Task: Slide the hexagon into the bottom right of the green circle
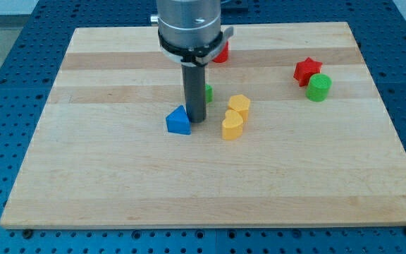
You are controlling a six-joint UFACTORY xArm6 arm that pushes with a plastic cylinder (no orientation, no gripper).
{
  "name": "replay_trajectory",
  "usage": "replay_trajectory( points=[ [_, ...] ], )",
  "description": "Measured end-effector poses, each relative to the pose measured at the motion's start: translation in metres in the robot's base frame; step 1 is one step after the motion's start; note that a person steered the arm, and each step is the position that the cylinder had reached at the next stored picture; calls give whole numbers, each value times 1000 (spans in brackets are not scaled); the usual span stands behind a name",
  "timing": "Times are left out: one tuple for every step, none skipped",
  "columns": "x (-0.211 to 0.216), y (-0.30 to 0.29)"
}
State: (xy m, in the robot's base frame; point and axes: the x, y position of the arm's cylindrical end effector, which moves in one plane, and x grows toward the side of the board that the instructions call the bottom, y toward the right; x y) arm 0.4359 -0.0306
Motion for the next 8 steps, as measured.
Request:
replay_trajectory(
  points=[
    [-7, 48],
    [-6, 131],
    [-6, 170],
    [-1, 144],
    [22, 137],
    [26, 172],
    [20, 205],
    [16, 212]
  ],
)
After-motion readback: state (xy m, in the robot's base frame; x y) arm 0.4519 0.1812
